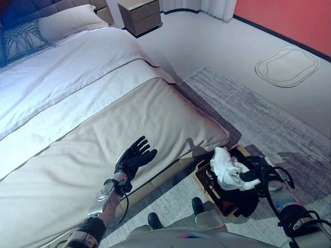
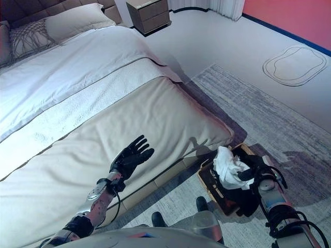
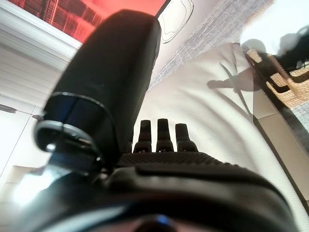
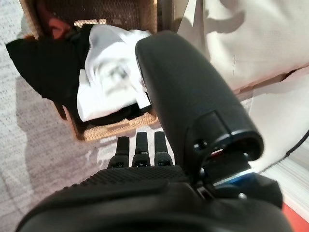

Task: Pick up the clothes from the bed and place them into the basket

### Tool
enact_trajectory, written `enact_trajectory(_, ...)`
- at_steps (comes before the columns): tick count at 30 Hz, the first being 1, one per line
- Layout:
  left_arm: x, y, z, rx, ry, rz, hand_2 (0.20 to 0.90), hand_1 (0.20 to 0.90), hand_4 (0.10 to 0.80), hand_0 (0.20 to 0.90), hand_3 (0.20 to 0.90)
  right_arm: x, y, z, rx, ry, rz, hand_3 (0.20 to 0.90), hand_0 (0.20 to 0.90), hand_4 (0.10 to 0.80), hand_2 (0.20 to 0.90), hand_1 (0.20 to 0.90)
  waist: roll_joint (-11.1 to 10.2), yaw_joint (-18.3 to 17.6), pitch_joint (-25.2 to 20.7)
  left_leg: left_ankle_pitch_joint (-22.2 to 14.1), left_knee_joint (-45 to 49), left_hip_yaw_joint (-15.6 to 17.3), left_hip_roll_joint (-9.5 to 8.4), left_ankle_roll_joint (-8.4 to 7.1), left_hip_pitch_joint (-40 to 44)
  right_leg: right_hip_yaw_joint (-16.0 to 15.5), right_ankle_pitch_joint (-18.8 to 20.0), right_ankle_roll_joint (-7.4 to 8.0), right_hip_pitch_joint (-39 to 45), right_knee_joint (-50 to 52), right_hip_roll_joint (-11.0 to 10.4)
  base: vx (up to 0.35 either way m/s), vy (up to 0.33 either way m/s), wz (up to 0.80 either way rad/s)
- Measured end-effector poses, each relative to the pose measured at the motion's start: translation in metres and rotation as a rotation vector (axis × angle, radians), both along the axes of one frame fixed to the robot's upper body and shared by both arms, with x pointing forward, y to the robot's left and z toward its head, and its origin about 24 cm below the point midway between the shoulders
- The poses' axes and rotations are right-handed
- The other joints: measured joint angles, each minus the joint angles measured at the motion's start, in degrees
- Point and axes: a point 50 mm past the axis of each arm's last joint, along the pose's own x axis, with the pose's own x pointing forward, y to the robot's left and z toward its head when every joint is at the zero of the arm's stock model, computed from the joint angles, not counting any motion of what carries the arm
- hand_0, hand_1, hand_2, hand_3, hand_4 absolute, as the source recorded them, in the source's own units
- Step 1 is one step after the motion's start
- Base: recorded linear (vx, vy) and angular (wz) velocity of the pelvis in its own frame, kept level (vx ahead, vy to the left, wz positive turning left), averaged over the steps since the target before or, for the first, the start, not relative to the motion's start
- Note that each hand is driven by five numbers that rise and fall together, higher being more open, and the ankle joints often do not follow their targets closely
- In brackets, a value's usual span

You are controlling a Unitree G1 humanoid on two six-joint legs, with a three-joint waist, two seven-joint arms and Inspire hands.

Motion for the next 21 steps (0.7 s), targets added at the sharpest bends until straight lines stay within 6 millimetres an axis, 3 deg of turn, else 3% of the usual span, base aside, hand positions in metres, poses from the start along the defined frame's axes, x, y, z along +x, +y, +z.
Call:
enact_trajectory(13, -0.003, 0.0, -0.002, 0.003, 0.014, 0.02, 0.9, 0.9, 0.8, 0.9, 0.9, 0.021, 0.017, 0.023, -0.042, -0.091, 0.077, 0.9, 0.9, 0.8, 0.9, 0.9, -0.2, 0.2, 0.1, 0.0, -0.1, -0.9, -0.02, -0.04, -0.3, -0.7, 0.0, 0.0, 0.2, 0.0, 0.0, -0.003, -0.002, 0.03)
enact_trajectory(21, -0.006, -0.01, -0.007, 0.005, 0.041, 0.09, 0.9, 0.9, 0.8, 0.9, 0.9, 0.052, 0.064, 0.073, -0.083, -0.362, 0.325, 0.9, 0.9, 0.8, 0.9, 0.9, -0.5, 1.4, 0.3, 0.6, -0.1, -4.5, 0.06, -0.68, -0.4, -3.6, -0.2, 0.18, 1.9, -0.2, -0.1, 0.008, -0.007, 0.21)
